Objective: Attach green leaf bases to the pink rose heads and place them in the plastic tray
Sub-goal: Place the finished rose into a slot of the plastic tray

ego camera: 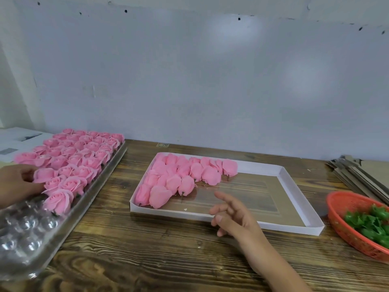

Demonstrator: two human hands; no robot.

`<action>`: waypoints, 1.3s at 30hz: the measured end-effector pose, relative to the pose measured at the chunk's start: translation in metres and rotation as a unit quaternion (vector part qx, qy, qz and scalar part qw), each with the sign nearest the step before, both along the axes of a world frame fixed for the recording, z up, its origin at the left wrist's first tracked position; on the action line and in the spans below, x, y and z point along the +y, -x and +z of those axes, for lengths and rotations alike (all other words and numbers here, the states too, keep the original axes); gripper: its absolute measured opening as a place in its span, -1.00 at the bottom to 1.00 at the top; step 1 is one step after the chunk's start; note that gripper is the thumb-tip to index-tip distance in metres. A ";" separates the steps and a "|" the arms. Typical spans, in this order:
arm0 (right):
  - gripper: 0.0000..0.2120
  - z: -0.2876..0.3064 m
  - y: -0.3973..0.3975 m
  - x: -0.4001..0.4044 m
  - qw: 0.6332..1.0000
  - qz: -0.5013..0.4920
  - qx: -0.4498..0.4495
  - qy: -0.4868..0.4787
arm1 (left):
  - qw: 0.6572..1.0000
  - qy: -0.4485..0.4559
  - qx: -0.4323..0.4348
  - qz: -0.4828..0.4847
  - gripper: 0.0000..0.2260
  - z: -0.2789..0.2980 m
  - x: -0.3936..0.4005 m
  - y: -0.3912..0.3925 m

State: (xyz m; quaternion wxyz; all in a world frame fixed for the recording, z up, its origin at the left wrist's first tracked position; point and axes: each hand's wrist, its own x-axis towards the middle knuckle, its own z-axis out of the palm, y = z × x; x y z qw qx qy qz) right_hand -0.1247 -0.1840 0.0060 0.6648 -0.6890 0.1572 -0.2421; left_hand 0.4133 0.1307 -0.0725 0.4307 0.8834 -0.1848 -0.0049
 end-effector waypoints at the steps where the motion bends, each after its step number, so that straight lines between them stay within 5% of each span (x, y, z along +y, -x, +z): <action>1: -0.48 0.000 0.000 0.000 1.000 0.000 -0.001 -0.001 | 1.000 -0.001 0.026 0.004 -0.64 0.012 0.007 -0.009; 11: -0.49 -0.002 0.000 -0.001 1.000 -0.003 -0.001 -0.002 | 0.998 -0.010 -0.012 0.054 -0.67 0.014 0.010 -0.005; 30: -0.50 -0.001 -0.001 0.001 1.000 0.001 0.004 0.002 | 0.992 -0.074 -0.044 -0.088 -0.57 0.018 0.023 -0.025; 35: -0.51 -0.001 0.000 0.000 1.000 0.003 0.010 0.010 | 0.967 -0.211 -0.106 -0.091 -0.50 0.025 0.014 -0.034; 39: -0.51 0.000 0.001 0.000 1.000 0.003 0.015 0.013 | 0.974 -0.183 -0.097 -0.090 -0.56 0.025 0.017 -0.033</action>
